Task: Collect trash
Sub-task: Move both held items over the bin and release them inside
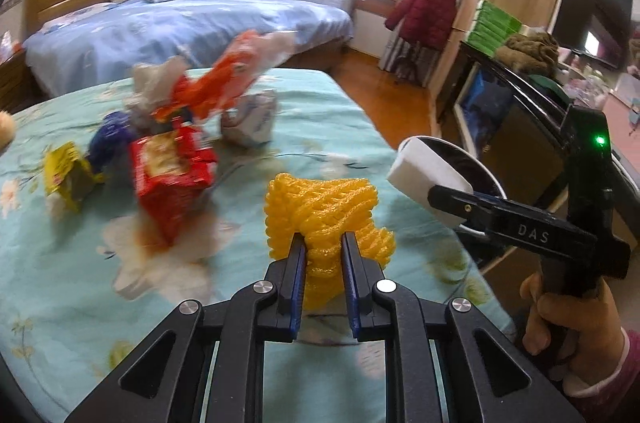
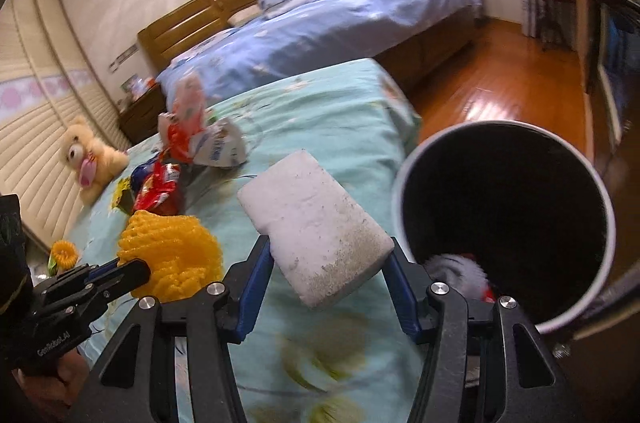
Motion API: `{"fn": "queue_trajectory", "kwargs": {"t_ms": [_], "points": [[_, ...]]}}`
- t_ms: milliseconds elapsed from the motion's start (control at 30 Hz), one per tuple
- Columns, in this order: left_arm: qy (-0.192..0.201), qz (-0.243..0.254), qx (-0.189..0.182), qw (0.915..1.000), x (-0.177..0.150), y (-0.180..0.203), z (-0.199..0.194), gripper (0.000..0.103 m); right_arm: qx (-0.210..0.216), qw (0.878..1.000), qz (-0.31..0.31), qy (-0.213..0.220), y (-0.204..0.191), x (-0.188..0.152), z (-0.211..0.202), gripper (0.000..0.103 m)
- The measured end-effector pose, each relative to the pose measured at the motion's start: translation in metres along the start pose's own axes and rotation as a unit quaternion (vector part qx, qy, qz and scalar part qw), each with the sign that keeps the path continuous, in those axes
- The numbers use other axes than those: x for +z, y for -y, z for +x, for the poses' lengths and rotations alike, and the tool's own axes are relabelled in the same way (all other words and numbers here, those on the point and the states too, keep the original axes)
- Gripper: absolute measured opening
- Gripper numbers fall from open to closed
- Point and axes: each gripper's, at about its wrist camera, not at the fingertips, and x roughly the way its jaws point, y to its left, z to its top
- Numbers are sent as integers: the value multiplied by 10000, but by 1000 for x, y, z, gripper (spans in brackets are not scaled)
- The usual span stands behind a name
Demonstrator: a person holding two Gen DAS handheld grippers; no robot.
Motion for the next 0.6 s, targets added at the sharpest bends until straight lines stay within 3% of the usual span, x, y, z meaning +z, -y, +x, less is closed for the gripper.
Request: {"fn": "queue_trajectory", "kwargs": {"t_ms": [600], "points": [[-115, 526, -416, 9977, 32, 62, 59, 16, -622, 9945, 791, 278, 76, -3, -37, 56]]}}
